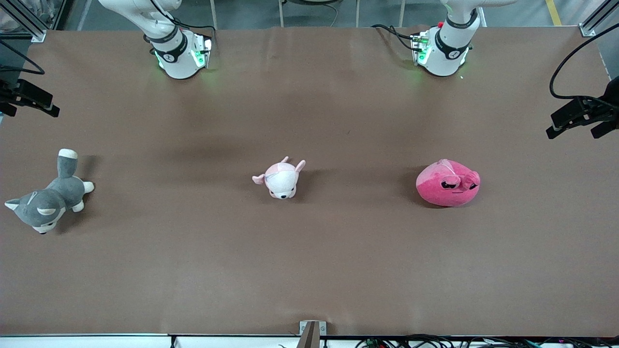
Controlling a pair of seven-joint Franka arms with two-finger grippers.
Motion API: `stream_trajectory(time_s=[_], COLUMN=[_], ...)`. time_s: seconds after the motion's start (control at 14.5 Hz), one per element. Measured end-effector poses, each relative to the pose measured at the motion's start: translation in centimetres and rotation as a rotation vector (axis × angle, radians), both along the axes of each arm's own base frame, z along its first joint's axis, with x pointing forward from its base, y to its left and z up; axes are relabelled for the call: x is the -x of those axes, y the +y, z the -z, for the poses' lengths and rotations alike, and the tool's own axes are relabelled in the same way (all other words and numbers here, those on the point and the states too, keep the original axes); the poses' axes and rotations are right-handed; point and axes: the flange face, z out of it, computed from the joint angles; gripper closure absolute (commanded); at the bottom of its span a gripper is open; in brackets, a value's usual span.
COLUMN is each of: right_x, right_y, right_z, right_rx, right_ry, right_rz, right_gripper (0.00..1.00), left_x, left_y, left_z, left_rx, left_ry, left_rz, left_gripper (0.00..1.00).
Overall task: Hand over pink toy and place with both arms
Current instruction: 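Move the left gripper over to the pink round plush toy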
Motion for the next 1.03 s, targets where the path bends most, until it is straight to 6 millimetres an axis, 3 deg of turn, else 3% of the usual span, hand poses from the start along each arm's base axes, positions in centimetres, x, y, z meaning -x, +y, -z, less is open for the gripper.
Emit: stream_trajectory(time_s=[0.76,1.03], right_x=[0.0,0.0], right_y=[0.0,0.0], right_z=[0.0,0.0], right_rx=[0.001,0.002], right_ry=[-0.002,0.000], right_rz=[0.000,0.000], right_gripper=[0.00,0.00], left_x=[-0.1,-1.3], left_y=[-0.1,-1.5], left_z=[0.2,3.6], left_rx=[0.000,-0.001], left_ry=[0.008,0.085], left_rz=[0.002,0.028], left_gripper=[0.00,0.00])
